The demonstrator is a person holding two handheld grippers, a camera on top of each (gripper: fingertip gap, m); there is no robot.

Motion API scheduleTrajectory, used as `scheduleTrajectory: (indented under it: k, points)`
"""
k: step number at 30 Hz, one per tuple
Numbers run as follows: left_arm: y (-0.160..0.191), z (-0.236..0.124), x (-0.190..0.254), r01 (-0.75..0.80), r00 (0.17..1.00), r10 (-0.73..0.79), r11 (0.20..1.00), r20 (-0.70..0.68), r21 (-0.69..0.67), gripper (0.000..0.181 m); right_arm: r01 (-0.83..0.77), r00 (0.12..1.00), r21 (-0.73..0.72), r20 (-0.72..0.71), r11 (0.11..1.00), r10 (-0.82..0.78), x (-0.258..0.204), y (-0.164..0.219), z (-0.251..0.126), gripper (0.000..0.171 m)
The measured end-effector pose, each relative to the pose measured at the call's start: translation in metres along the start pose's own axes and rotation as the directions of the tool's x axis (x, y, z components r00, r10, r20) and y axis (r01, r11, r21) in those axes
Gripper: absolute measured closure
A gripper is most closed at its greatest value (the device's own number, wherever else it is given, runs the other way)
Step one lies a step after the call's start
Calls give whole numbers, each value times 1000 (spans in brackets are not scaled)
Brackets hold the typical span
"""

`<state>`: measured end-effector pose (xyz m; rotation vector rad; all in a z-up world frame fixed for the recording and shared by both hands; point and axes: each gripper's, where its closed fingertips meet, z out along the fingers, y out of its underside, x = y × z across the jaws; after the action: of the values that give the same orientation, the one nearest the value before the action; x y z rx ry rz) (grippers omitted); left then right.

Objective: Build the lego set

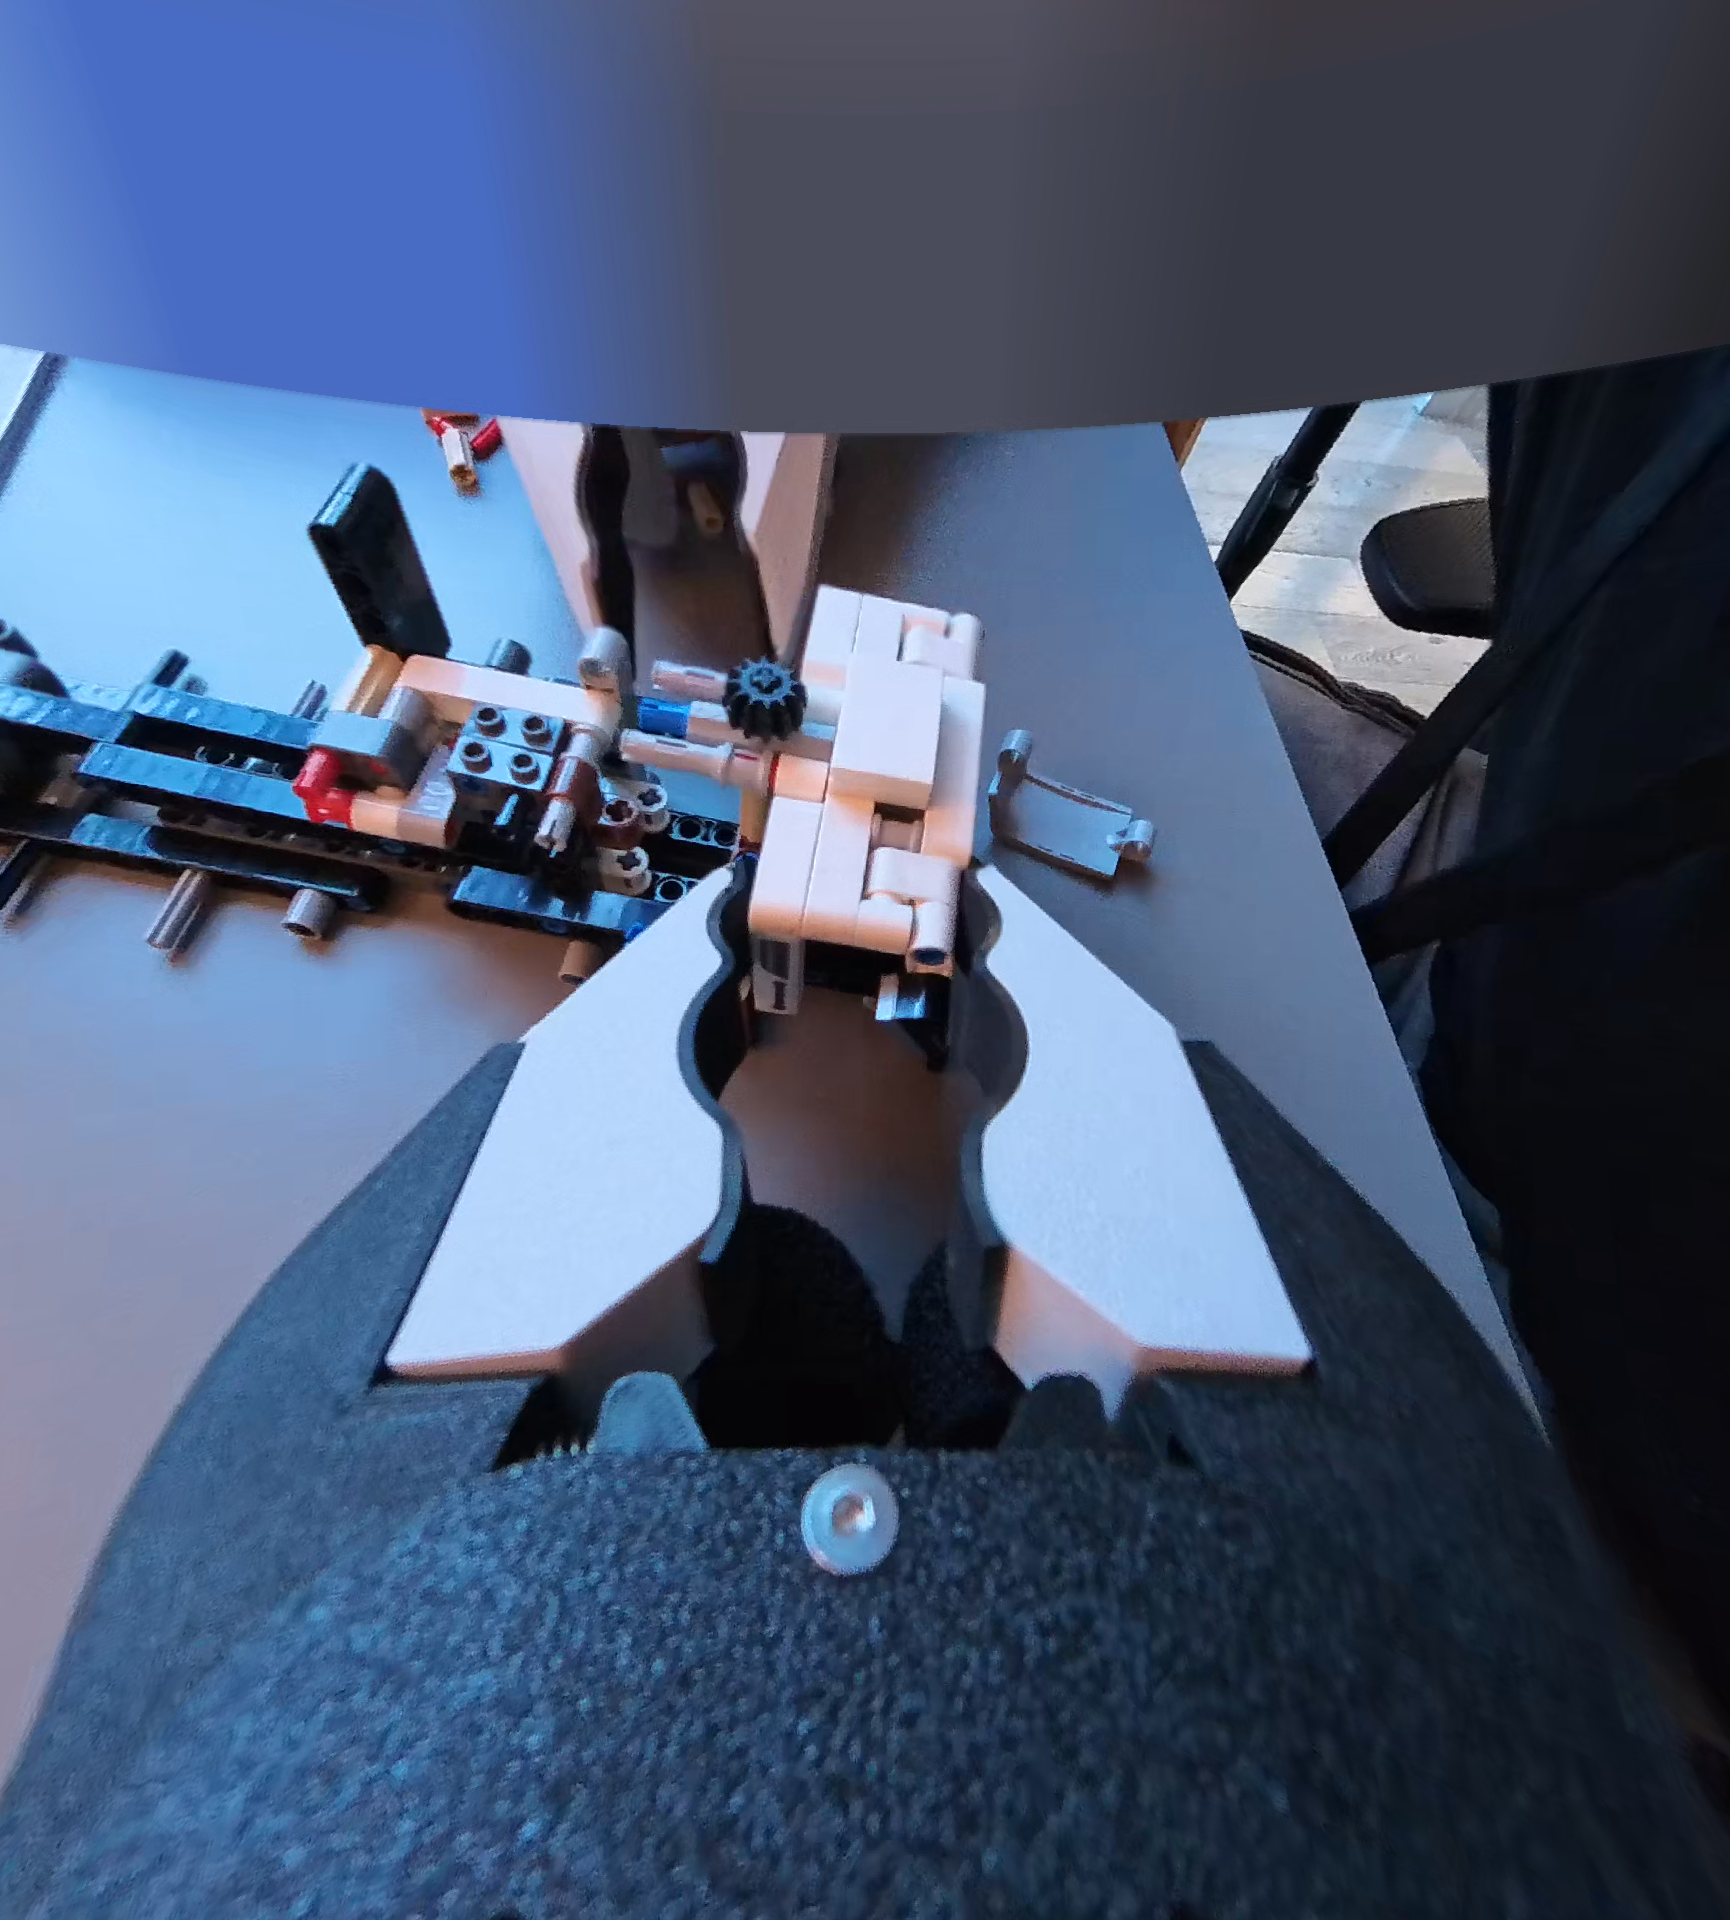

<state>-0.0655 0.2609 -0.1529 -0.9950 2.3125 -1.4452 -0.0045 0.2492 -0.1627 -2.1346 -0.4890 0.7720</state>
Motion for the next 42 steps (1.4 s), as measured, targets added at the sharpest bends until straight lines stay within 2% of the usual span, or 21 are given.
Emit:
scheduleTrajectory:
  k: [1, 3, 5, 8, 13, 17, 26, 34, 37, 42]
  points:
    - [0, 0, 0, -2, 1000, 2, 1000, -2, -1, 144, -44, 999, -18, 31, 999, 45, -1, 3, 2, 136]
    - [0, 0, 0, -8, 1000, 8, 1000, 0, -1, 144, -104, 990, -26, 95, 994, 106, -4, 1, 5, 137]
    - [0, 0, 1, -16, 1000, 16, 1000, -6, -2, 144, -184, 975, -30, 118, 983, 186, -2, 0, 5, 146]
    - [1, -1, 4, -25, 1000, 25, 1000, -20, -4, 144, -286, 942, -32, 174, 958, 287, -1, -2, 4, 144]
    - [2, -1, 7, -46, 998, 45, 999, -50, -8, 144, -313, 900, -104, 286, 944, 330, -21, 0, 10, 143]
    - [2, -2, 9, -60, 996, 59, 998, -67, -10, 144, -329, 897, -121, 270, 937, 350, -20, 1, 14, 150]
    - [3, -1, 11, -66, 995, 65, 998, -81, -12, 144, -331, 888, -154, 282, 931, 363, -28, 3, 20, 154]
    - [3, -1, 12, -67, 995, 66, 998, -80, -13, 144, -235, 938, -110, 236, 966, 255, -27, 3, 17, 155]
    - [3, -1, 12, -69, 994, 68, 998, -80, -13, 144, -279, 923, -150, 230, 948, 308, -24, 10, 13, 152]
    - [3, -1, 14, -82, 993, 81, 997, -91, -13, 144, -411, 842, -176, 303, 894, 447, -30, 4, 17, 155]
